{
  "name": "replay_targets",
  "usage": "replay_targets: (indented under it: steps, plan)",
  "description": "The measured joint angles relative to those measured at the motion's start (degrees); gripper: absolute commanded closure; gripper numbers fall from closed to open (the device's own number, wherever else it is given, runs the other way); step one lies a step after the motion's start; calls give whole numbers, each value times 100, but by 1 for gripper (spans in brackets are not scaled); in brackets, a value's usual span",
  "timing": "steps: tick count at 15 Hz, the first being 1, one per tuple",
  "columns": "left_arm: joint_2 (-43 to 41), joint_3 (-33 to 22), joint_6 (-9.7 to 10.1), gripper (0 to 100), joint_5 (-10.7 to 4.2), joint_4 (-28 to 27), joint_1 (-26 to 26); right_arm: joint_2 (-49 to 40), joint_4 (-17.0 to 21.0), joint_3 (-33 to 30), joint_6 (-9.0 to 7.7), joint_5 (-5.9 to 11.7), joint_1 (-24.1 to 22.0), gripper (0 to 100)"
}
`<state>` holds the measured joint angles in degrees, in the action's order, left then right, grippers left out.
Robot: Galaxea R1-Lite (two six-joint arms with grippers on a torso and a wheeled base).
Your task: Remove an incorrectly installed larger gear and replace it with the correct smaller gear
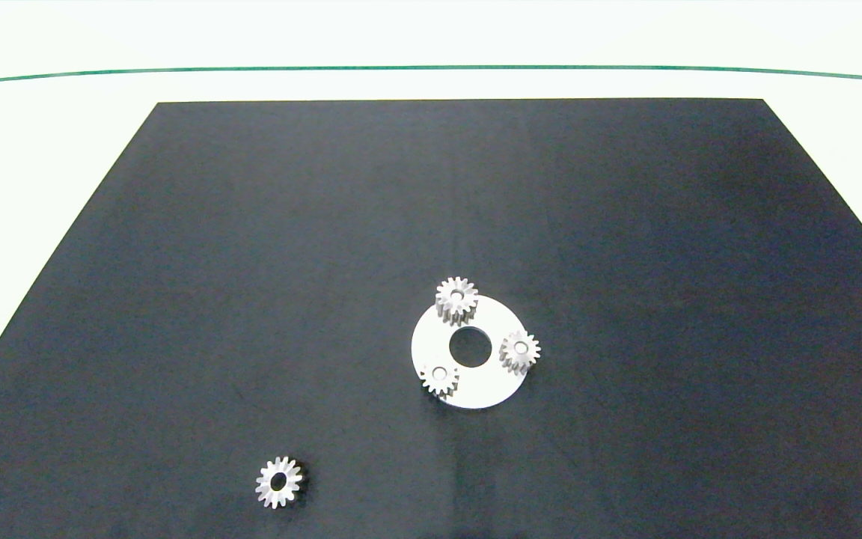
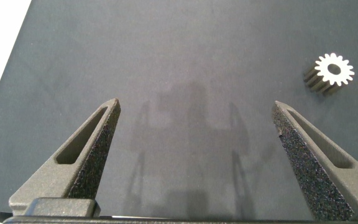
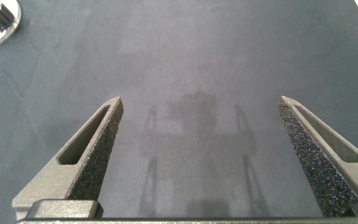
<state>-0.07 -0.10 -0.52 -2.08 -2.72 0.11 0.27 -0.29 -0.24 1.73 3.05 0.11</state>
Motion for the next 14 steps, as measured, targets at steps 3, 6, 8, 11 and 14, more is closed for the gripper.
replay_targets:
  steps: [3, 6, 8, 11, 14]
  plan:
    - [0, -1, -24, 0, -12, 5, 2, 4, 71, -271, -85, -7, -1, 0]
    - [0, -240, -134, 0, -129, 5, 5, 17, 301, -586, -277, -51, 5, 0]
    - [0, -616, -361, 0, -160, -210, 5, 28, 751, -909, -285, -132, 11, 0]
    - [34, -1235, -512, 0, -152, -791, -6, 111, 1206, -1502, -285, -160, 30, 0]
    - [338, -1944, -523, 0, -130, -1106, -21, 585, 1274, -2044, -285, -189, 145, 0]
